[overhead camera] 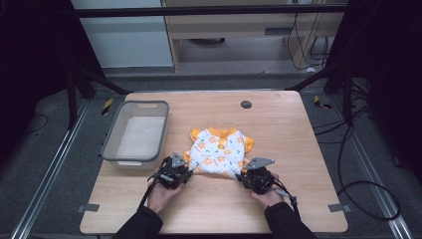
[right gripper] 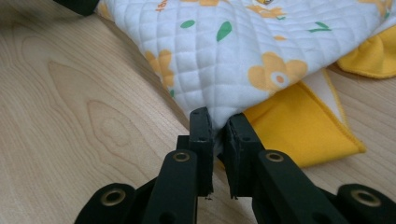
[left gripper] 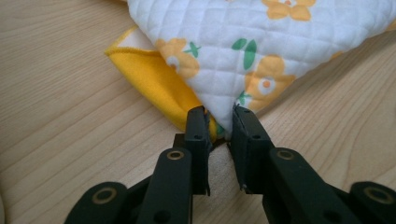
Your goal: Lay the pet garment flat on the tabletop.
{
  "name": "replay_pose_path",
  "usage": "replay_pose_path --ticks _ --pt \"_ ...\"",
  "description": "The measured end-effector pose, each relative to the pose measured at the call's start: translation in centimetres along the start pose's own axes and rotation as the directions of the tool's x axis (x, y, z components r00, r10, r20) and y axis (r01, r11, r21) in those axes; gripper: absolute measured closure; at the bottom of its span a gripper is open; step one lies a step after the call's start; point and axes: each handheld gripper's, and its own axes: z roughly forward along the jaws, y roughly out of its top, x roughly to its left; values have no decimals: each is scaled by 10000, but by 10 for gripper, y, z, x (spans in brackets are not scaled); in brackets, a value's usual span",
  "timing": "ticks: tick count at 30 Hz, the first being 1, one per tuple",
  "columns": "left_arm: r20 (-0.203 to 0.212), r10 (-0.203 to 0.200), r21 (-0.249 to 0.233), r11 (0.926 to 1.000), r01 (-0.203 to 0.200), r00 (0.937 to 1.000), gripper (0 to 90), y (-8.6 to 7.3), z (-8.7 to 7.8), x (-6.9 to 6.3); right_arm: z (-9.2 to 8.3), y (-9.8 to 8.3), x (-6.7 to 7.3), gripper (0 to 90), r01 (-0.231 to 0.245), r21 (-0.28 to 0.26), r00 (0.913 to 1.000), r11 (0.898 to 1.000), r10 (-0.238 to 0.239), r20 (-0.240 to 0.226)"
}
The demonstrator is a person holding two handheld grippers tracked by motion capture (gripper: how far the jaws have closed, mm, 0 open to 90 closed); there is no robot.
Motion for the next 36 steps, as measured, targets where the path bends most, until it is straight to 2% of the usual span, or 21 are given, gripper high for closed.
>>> replay_pose_path --ticks 5,8,9,10,11,12,16,17,18,20,24,25,29,32,33,34,36 --pt "174 -86 6 10000 86 9998 807 0 -2 0 -3 1 -1 833 -113 -73 9998 9999 111 -186" --pt "521 -261 -348 9990 280 9983 814 3 -13 0 -14 5 -2 836 -291 -425 9991 9987 278 -307" --pt "521 -261 -348 9990 280 9983 814 3 -13 0 -18 5 -2 836 -304 -517 9990 9982 286 -356" --pt "636 -166 -502 9985 198 9978 815 5 -23 -1 -21 6 -3 835 -365 -655 9985 9972 338 -425" --pt "636 -166 -502 9985 198 9978 815 5 -23 -1 -25 6 -3 835 -415 -708 9981 9966 381 -491" --pt "867 -169 -697 9973 229 9961 815 6 -31 -3 -29 5 -3 835 -441 -749 9977 9962 400 -544" --pt "1145 -89 -1046 9943 209 9934 816 3 -53 -10 -46 4 1 836 -529 -963 9950 9939 443 -893" --pt "1145 -89 -1046 9943 209 9934 816 3 -53 -10 -51 5 2 836 -555 -933 9939 9941 461 -1001" --pt "1227 30 -1200 9927 118 9924 816 2 -65 -14 -55 5 3 835 -559 -977 9930 9936 450 -1095" --pt "1324 59 -1367 9905 124 9912 816 3 -75 -18 -64 6 5 834 -592 -993 9901 9933 457 -1327" --pt "1344 116 -1546 9879 94 9909 816 11 -86 -20 -74 11 6 834 -693 -968 9871 9929 542 -1508" --pt "1404 -45 -1602 9867 272 9901 815 17 -87 -18 -76 16 2 832 -942 -841 9836 9920 797 -1621" --pt "1302 -626 -1200 9897 784 9895 813 32 -77 -8 -70 32 -13 826 -1672 -512 9743 9846 1571 -1613" --pt "987 -1020 -903 9897 1110 9899 811 43 -60 2 -53 45 -30 822 -2305 -279 9646 9727 2246 -1383" --pt "987 -1020 -903 9897 1110 9899 811 43 -60 2 -53 45 -30 822 -2305 -279 9646 9727 2246 -1383" --pt "897 -1187 -791 9889 1259 9889 811 46 -50 6 -46 47 -35 822 -2500 -308 9616 9678 2444 -1248" --pt "706 -1436 -692 9865 1484 9871 809 50 -34 12 -23 49 -47 817 -2542 -397 9660 9663 2516 -599"
